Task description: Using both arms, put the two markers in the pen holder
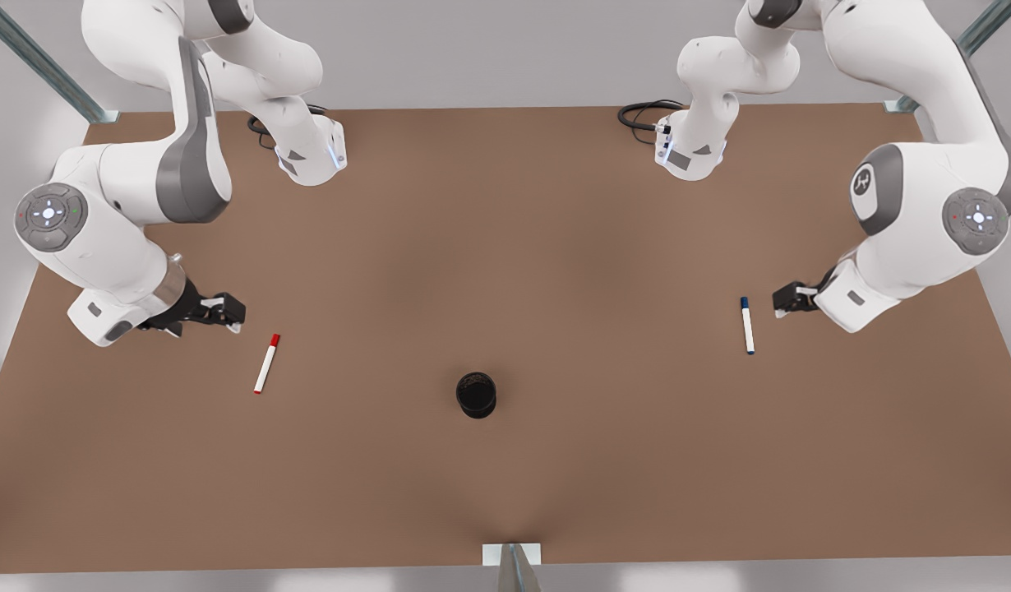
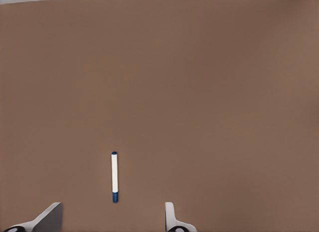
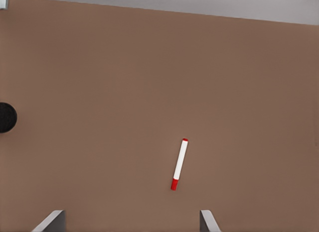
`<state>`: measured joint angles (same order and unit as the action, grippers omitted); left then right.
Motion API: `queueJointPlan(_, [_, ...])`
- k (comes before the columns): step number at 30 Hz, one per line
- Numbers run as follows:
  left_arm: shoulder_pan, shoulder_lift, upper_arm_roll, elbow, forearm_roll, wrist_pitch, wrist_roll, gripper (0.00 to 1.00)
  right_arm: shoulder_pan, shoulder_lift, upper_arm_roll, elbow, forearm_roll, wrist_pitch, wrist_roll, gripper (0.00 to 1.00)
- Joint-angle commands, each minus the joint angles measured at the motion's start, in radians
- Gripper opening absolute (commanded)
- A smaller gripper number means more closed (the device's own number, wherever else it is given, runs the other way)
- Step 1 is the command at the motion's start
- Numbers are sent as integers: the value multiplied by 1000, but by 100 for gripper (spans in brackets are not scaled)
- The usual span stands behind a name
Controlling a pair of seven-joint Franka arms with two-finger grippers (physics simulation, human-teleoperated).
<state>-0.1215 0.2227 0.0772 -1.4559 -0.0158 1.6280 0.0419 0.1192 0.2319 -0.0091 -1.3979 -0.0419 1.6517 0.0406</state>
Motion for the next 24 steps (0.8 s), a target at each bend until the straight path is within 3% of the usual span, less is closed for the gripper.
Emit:
queueJointPlan(1, [0,3,0,0,4,52,16,100,0,-2,0,0,0,16,18,100])
queueJointPlan(2, [-1,12,0,-23,4,96,12,100,3,-2,0,0,0,16,18,100])
queueJointPlan(5, [29,24,4,-363,4,524,-89,100,5,-2,3,0,0,14,16,100])
queueJointPlan(6, [43,44,6,-420,4,589,-89,100,3,-2,3,0,0,14,16,100])
queueJointPlan(11, [88,138,33,-560,4,808,-76,100,2,3,1,-30,0,33,30,100])
queueJointPlan(13, [92,161,49,-618,4,906,-5,100,-29,32,1,-113,17,151,28,100])
queueJointPlan(18, [91,195,49,-675,4,971,3,100,-105,256,1,-142,17,355,30,100])
queueJointPlan(24, [91,216,50,-705,4,972,53,97,-116,325,0,-276,19,491,81,100])
